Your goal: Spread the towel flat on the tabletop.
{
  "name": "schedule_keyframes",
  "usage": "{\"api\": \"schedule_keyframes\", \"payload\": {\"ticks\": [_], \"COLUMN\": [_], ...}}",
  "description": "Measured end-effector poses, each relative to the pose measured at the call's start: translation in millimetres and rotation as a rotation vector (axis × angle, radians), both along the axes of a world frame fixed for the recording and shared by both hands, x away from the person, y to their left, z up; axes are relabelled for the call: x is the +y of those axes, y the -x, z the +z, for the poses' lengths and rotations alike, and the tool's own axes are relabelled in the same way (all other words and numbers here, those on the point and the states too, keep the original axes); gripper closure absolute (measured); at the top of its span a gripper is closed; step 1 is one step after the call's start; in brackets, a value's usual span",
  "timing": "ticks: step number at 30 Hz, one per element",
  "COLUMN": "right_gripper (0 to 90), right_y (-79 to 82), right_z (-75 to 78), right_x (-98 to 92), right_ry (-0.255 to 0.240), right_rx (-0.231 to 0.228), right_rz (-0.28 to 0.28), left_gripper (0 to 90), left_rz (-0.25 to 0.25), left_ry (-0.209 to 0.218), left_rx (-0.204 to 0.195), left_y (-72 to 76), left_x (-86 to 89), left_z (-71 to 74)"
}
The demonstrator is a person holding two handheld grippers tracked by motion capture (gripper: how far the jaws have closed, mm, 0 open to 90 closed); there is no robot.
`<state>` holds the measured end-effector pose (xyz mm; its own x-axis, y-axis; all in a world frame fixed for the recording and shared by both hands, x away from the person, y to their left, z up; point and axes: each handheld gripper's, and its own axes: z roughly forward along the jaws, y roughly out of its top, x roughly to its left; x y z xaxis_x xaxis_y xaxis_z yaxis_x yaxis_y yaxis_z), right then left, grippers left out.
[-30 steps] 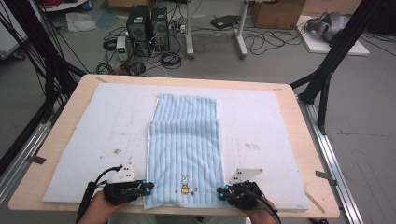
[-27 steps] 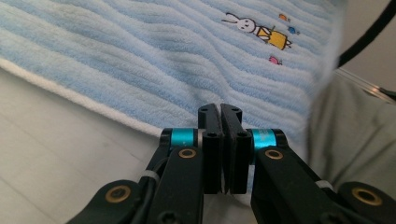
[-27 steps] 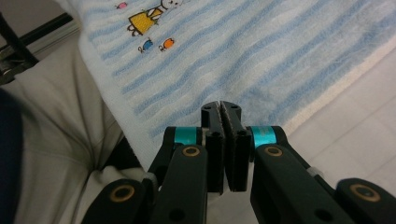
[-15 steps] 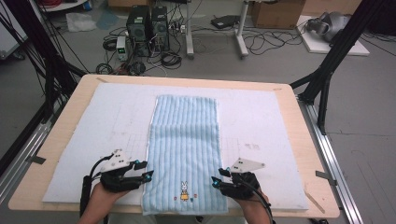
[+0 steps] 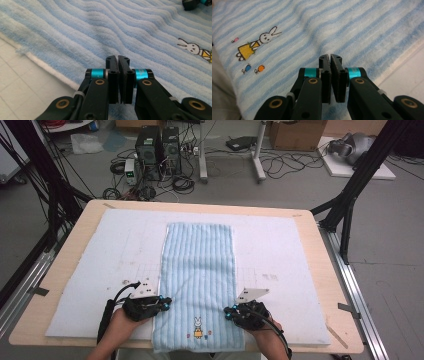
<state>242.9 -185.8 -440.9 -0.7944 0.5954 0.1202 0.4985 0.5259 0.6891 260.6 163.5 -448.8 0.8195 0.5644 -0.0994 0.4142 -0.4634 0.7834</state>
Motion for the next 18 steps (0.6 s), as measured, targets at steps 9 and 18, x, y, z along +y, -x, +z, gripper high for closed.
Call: {"api": "schedule_keyframes", "payload": {"ticks": [9,18], "right_gripper": [85.4,64.2], "right_y": [16.1,-21.4], "right_z": [1.3,10.1], "right_x": [-2.2,-10.5], "right_ry": [-0.017,-0.113], "right_rx": [0.057,-0.033], "right_rz": [0.087,-0.052], "left_gripper": [82.4,59.4], "left_rz": [-0.074,0.095], "left_ry": [0.022,0.154], "left_rx": [0.049,-0.055], "left_y": [8.7,-32.7], "left_x": [9.8,24.8], "left_z": [3.0,23.6]}}
